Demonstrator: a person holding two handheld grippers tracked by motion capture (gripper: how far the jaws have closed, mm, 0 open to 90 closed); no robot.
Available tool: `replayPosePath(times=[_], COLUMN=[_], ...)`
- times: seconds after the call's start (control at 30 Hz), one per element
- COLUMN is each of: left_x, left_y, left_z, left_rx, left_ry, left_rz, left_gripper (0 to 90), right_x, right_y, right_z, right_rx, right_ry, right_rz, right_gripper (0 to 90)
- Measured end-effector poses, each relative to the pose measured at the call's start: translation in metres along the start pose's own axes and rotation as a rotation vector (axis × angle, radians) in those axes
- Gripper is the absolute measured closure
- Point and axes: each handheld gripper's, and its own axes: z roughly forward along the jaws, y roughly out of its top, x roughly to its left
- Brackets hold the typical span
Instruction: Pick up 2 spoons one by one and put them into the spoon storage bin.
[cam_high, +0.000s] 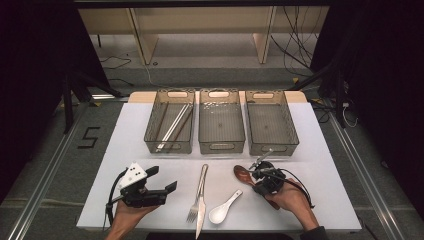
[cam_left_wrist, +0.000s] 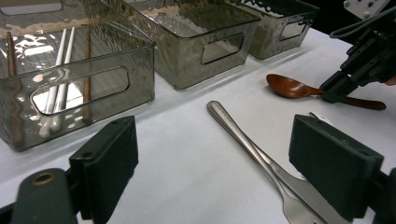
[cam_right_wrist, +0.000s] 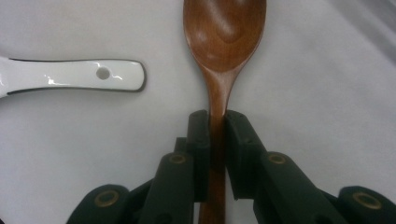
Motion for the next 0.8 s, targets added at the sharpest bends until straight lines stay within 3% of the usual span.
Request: replayPosePath(times=[0.5,0.8], left_x=[0.000,0.001], left_y=[-0.001,-0.001], left_z=[-0.001,-0.003], left_rx=[-0.003,-0.026], left_ry=[0.005,0.010], left_rz=[0.003,-0.005], left_gripper=[15.3,15.3], right_x=[0.002,0.000], right_y=[-0.001,0.001], right_z=[-0.008,-0.032], right_rx=[-0.034,-0.133], right_ry=[0.021,0.036], right_rz=[-0.038,-0.038], right_gripper=[82.2,82.2])
